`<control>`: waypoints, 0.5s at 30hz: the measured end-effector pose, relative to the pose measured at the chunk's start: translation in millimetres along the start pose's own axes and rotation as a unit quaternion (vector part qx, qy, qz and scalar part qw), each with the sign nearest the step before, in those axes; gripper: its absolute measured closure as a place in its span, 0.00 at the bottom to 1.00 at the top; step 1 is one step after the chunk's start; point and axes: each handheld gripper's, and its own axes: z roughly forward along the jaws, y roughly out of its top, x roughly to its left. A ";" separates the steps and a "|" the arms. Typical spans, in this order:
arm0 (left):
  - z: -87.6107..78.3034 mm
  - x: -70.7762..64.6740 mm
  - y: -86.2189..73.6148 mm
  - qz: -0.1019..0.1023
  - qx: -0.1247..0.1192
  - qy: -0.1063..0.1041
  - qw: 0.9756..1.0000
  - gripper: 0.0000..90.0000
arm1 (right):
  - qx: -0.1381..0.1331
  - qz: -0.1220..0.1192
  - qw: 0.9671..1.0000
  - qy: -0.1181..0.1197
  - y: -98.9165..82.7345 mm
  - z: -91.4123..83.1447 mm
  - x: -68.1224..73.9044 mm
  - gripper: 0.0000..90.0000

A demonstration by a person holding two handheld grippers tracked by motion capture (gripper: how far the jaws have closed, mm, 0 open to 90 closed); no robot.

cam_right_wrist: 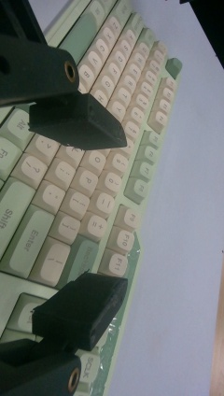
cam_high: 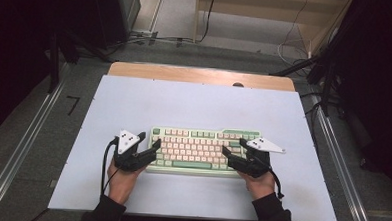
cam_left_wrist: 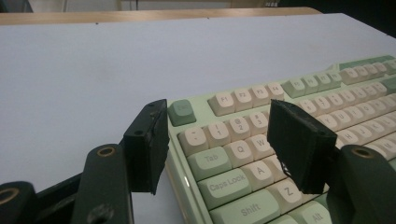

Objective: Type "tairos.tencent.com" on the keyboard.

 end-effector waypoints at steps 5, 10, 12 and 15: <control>-4.6 7.6 0.0 -0.003 0.000 0.015 1.000 0.37 | -0.008 0.008 1.000 -0.008 -0.1 -8.3 -9.0 0.29; -8.8 16.5 -0.9 -0.013 0.008 0.032 0.999 0.30 | -0.008 0.017 1.000 -0.018 -2.3 -17.8 -20.6 0.28; -9.9 20.2 -2.6 -0.024 0.011 0.027 0.999 0.30 | -0.010 0.019 1.000 -0.023 -3.7 -22.4 -26.2 0.28; -12.0 23.4 -6.2 -0.037 0.019 0.023 0.999 0.30 | -0.012 0.025 0.999 -0.030 -6.5 -29.2 -34.0 0.28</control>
